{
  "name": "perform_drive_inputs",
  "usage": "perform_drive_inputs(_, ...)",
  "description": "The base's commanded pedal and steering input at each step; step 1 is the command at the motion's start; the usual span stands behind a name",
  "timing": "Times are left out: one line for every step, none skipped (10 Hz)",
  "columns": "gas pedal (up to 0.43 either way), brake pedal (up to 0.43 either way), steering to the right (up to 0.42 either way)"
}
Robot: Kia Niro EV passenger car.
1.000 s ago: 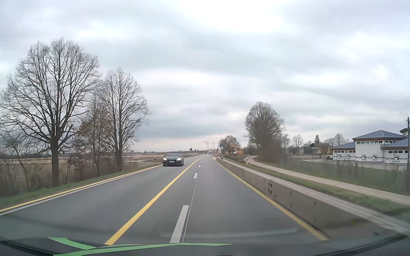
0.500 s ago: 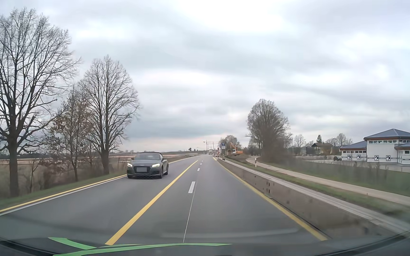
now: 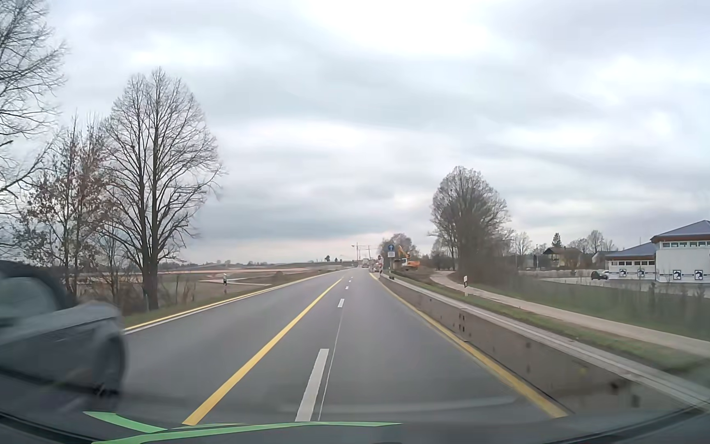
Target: Follow the waypoints while adhering to traffic rules and regulations
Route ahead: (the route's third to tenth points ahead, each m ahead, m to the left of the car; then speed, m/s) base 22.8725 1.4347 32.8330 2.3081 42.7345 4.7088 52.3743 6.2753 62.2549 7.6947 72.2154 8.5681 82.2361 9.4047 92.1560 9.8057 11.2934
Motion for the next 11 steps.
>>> perform_drive_inputs(0.059, 0.0, 0.0)
perform_drive_inputs(0.059, 0.0, 0.0)
perform_drive_inputs(0.059, 0.0, 0.001)
perform_drive_inputs(0.059, 0.0, 0.001)
perform_drive_inputs(0.059, 0.0, 0.001)
perform_drive_inputs(0.059, 0.0, 0.002)
perform_drive_inputs(0.067, 0.0, 0.002)
perform_drive_inputs(0.067, 0.0, 0.002)
perform_drive_inputs(0.067, 0.0, 0.002)
perform_drive_inputs(0.079, 0.0, 0.002)
perform_drive_inputs(0.079, 0.0, 0.002)
